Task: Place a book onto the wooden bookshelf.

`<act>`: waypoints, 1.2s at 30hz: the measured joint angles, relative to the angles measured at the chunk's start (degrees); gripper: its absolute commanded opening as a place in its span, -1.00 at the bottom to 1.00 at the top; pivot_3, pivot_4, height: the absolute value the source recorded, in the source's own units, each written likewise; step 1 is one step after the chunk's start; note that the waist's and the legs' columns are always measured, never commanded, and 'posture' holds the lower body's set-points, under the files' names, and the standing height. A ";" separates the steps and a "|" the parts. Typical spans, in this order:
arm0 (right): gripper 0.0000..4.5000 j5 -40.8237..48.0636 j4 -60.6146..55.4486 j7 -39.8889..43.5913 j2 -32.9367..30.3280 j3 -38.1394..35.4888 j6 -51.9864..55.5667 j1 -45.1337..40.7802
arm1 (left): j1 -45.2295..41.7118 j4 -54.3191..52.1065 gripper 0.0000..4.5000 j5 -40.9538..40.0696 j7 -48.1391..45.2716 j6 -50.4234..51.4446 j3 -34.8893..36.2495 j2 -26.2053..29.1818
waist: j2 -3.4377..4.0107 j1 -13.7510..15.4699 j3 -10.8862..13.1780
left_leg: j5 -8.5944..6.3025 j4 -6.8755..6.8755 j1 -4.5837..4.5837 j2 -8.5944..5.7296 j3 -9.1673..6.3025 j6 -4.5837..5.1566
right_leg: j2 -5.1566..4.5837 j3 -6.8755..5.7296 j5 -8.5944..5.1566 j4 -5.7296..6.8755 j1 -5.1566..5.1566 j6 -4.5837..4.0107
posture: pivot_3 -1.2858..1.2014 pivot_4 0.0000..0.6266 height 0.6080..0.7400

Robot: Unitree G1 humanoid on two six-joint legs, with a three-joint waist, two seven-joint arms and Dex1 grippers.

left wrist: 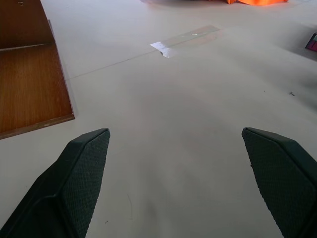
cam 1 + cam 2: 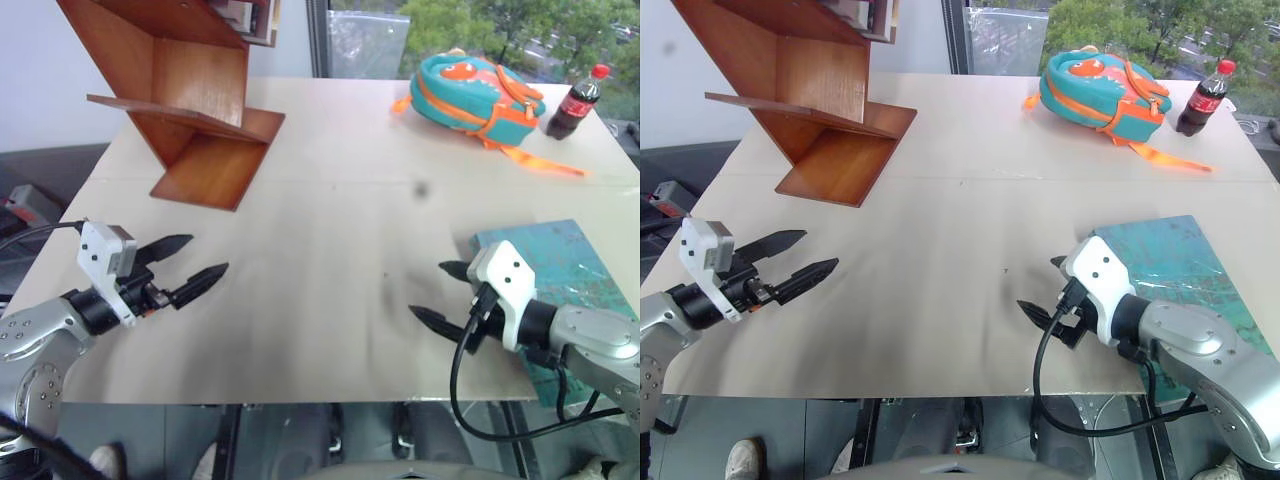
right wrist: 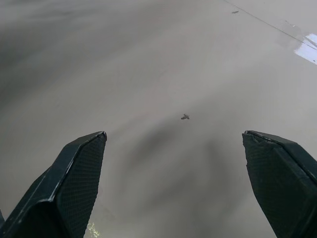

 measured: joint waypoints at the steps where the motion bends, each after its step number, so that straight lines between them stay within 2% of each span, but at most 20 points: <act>1: 0.99 0.00 0.00 0.00 0.00 0.00 0.00 0.00 | 0.00 0.00 1.00 -0.01 0.00 0.00 0.00 0.00 | 0.00 0.01 0.00 | 0.00 0.00 0.00 0.00 0.00 0.00 | 0.00 0.00 0.00 0.00 0.00 0.00 | 0.03 -0.52 1.00; 8: 0.99 -1.17 1.83 -0.77 -0.05 -0.48 -1.22 -1.07 | -2.48 -0.68 1.00 -4.09 -2.41 1.93 -2.09 -0.19 | 0.00 0.26 0.00 | 0.00 0.00 0.01 0.00 0.00 0.00 | -0.01 0.01 0.00 0.01 0.00 0.01 | 0.03 -0.52 1.00; 11: 0.62 -1.14 3.30 -1.19 0.48 -1.16 -1.49 -2.31 | -2.79 -2.85 1.00 -6.98 -3.78 3.11 -3.44 -0.23 | 0.00 0.26 0.00 | 0.00 0.00 0.01 0.00 0.00 0.00 | 0.00 0.00 0.01 0.02 0.00 -0.01 | 0.03 -0.52 1.00; 13: 0.25 -0.32 4.51 -1.23 1.15 -2.79 -1.53 -3.04 | -2.94 -4.48 1.00 -7.98 -4.28 3.39 -4.09 -0.23 | 0.00 0.27 0.00 | 0.00 0.00 0.00 0.00 0.00 0.00 | 0.01 0.00 0.05 0.01 0.00 -0.06 | 0.03 -0.52 1.00; 14: -0.05 0.37 5.49 -1.24 1.16 -4.21 -1.51 -3.55 | -3.45 -5.46 1.00 -8.58 -4.50 3.79 -4.68 -0.22 | 0.00 0.32 0.01 | 0.00 0.00 0.00 -0.01 0.00 0.00 | 0.01 0.00 0.04 0.02 0.01 -0.05 | 0.03 -0.52 1.00; 15: -0.19 0.49 5.94 -1.28 1.15 -4.98 -1.51 -3.94 | -3.78 -6.12 1.00 -8.98 -4.58 4.00 -5.20 -0.23 | 0.00 0.33 0.00 | 0.01 0.00 0.00 -0.02 0.00 0.01 | 0.02 0.00 0.04 0.01 0.01 -0.05 | 0.03 -0.52 1.00; 18: -0.19 -1.02 9.81 -1.04 -2.04 -8.96 -2.28 -4.19 | -5.34 -9.64 1.00 -11.14 -5.28 5.19 -8.06 -0.20 | 0.02 0.43 0.01 | 0.01 0.01 0.00 -0.10 0.01 0.01 | -0.02 0.02 0.03 0.01 0.03 -0.03 | 0.03 -0.52 1.00; 23: -0.19 -11.39 29.46 0.37 -12.50 -19.27 -8.52 -3.54 | -11.42 -11.44 1.00 -12.47 -5.68 5.67 -13.52 -0.42 | 0.06 0.27 0.03 | 0.17 0.02 0.06 -0.10 0.07 0.30 | 0.10 0.08 0.14 0.03 0.08 0.16 | 0.03 -0.52 1.00; 24: -0.19 -11.80 30.20 0.47 -12.84 -19.50 -8.84 -3.50 | -11.56 -11.45 1.00 -12.48 -5.70 5.65 -13.75 -0.43 | 0.06 0.18 0.03 | 0.18 0.01 0.07 -0.05 0.08 0.30 | 0.14 0.09 0.14 0.02 0.08 0.16 | 0.03 -0.52 1.00; 25: 0.03 -13.67 34.51 2.18 -15.26 -20.11 -11.15 -2.61 | -12.62 -11.26 1.00 -12.39 -5.85 5.64 -15.17 -0.57 | 0.13 0.17 0.05 | 0.18 0.01 0.08 0.00 0.11 0.30 | 0.21 0.11 0.14 0.02 0.08 0.16 | 0.03 -0.52 1.00; 27: 0.32 -17.73 46.19 5.90 -21.98 -20.39 -14.53 -1.50 | -14.68 -11.13 1.00 -12.31 -6.81 5.53 -17.42 -0.85 | 0.22 0.31 0.09 | 0.19 0.01 0.09 0.00 0.16 0.31 | 0.21 0.13 0.13 0.01 0.09 0.18 | 0.03 -0.52 1.00; 30: 0.93 -22.62 58.27 9.09 -26.58 -20.02 -19.23 -1.17 | -16.59 -10.37 1.00 -12.33 -8.42 5.52 -18.59 -0.81 | 0.22 0.25 0.09 | 0.19 0.01 0.11 0.03 0.21 0.32 | 0.23 0.17 0.11 0.00 0.09 0.23 | 0.03 -0.52 1.00; 36: 0.97 -30.06 73.69 16.41 -28.37 -11.18 -28.35 0.05 | -18.56 -9.09 1.00 -12.31 -13.62 5.19 -19.54 0.39 | 0.27 -0.19 0.10 | 0.19 0.02 0.21 0.07 0.33 0.32 | 0.24 0.32 0.10 0.02 0.12 0.25 | 0.03 -0.52 1.00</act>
